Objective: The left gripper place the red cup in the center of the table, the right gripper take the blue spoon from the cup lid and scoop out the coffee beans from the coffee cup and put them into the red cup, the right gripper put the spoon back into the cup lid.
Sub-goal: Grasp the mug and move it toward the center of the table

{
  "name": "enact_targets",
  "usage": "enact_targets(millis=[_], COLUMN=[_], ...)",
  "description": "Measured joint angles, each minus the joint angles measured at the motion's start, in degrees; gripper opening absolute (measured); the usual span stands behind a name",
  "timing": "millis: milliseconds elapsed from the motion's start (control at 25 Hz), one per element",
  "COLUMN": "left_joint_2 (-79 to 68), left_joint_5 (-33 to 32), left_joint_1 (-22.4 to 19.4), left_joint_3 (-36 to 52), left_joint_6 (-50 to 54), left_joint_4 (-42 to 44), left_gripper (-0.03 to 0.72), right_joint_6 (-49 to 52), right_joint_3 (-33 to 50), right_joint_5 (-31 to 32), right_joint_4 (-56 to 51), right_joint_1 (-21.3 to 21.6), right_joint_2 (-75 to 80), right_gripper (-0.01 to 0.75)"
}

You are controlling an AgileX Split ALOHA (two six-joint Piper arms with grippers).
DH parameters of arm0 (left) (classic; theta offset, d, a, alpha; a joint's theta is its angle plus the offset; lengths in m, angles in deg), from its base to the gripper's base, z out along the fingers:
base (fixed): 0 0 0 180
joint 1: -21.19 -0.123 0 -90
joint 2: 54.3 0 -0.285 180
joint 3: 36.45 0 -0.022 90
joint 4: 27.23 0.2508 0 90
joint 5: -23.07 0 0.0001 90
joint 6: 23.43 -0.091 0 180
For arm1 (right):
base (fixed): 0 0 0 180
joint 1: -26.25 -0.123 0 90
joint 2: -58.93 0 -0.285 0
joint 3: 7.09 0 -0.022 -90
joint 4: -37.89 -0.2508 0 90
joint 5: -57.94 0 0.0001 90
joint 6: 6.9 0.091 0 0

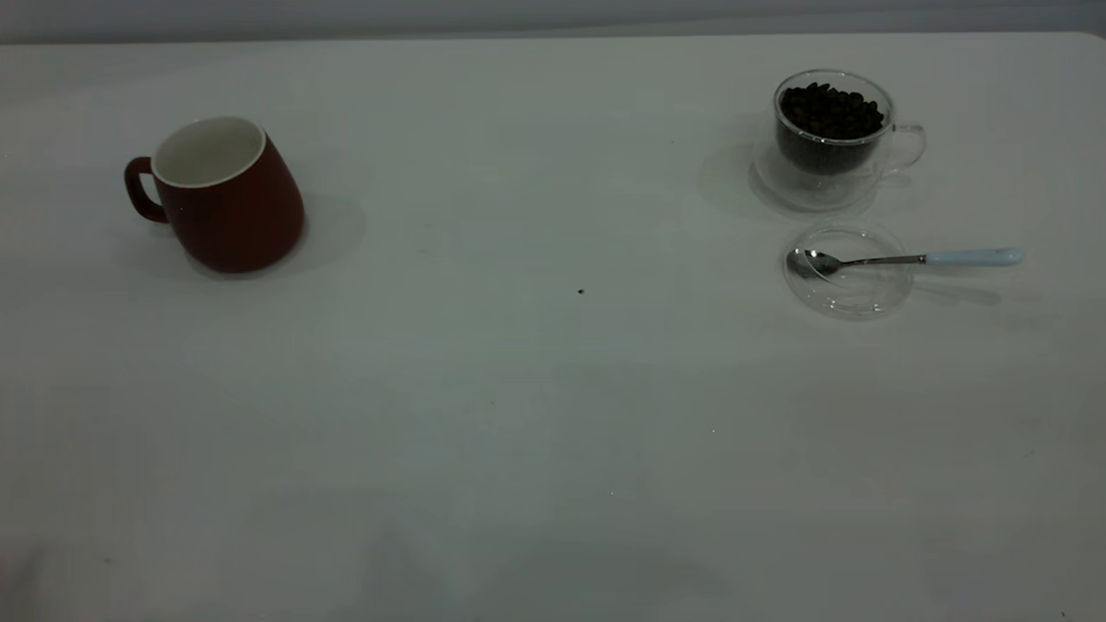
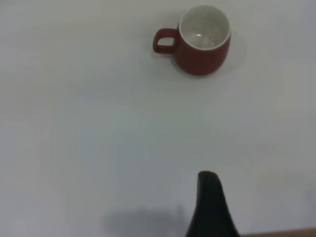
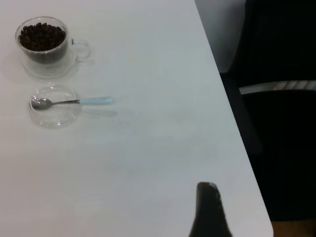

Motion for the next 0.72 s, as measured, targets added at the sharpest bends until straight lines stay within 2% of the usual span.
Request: enact_targets(millis=[280,520,720], left_joint_2=[-22.93,-41.94,-57.74], left_joint_5=[13.22,15.7,17.44], left_joint_1=[0.0,0.0,0.0], left_joint_3=[-7.88,-18.71,-27.84], left_joint_6=[-0.62,-8.67,-10.83], left_joint_4=[-0.35,5.6,11.6], left_gripper=[0.587,0.587,0.587], right_joint_6=[0.0,0.0,0.0], right_joint_3=[0.0,0.0,0.0], right_joint_5=[0.0,0.0,0.0], right_joint_4=[0.0,0.0,0.0], right_joint_1=[0.0,0.0,0.0], right_joint_2=[0.0,0.0,0.0], right_gripper=[0.565,0.565,0.565])
